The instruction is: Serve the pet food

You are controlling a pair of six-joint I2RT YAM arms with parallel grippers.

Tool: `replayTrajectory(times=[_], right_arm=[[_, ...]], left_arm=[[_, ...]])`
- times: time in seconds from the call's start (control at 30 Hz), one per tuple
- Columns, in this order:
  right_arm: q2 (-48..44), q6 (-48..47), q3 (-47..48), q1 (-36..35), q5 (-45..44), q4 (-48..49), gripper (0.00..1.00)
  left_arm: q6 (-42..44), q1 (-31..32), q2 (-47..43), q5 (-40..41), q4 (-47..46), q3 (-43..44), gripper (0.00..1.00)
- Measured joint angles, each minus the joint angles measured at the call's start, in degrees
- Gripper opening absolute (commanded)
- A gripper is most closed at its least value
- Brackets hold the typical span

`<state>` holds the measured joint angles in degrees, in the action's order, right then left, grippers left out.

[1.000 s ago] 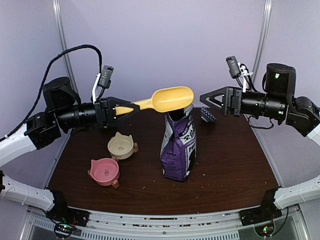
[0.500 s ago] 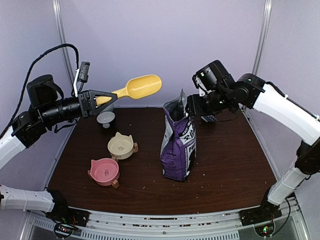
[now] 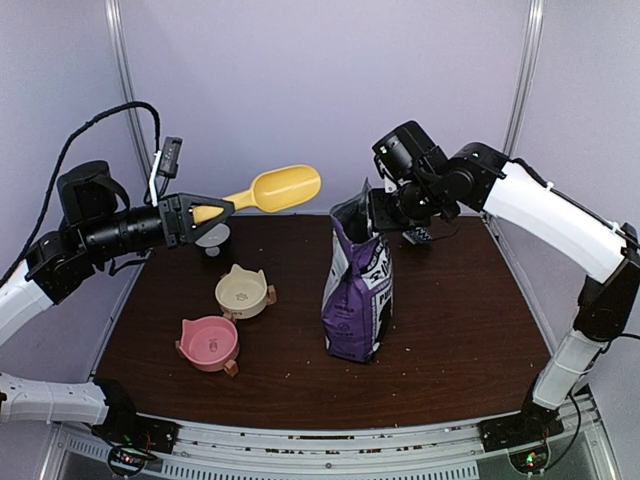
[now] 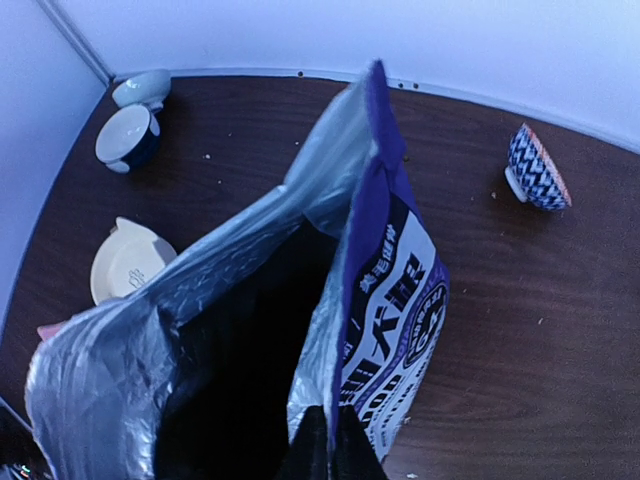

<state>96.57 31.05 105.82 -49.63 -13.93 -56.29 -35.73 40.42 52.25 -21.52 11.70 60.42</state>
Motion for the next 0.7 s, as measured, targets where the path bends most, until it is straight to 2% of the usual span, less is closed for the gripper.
replayTrajectory(times=[0.23,0.53,0.7], right_arm=[[-0.81,-1.16,0.04,1.77,-0.22,-1.64,0.00],[-7.74,-5.42,-0.46,14.25,-0.74,-10.60,0.00],[-9.90,-5.57,-2.12,13.25,-0.24,-9.60,0.00]], left_arm=[[0.02,0.00,-0.57,0.09,0.00,0.00,0.15],[0.02,-0.70,-0.57,0.28,0.42,0.00,0.15],[0.04,-0.90,-0.63,0.31,0.46,0.00,0.15]])
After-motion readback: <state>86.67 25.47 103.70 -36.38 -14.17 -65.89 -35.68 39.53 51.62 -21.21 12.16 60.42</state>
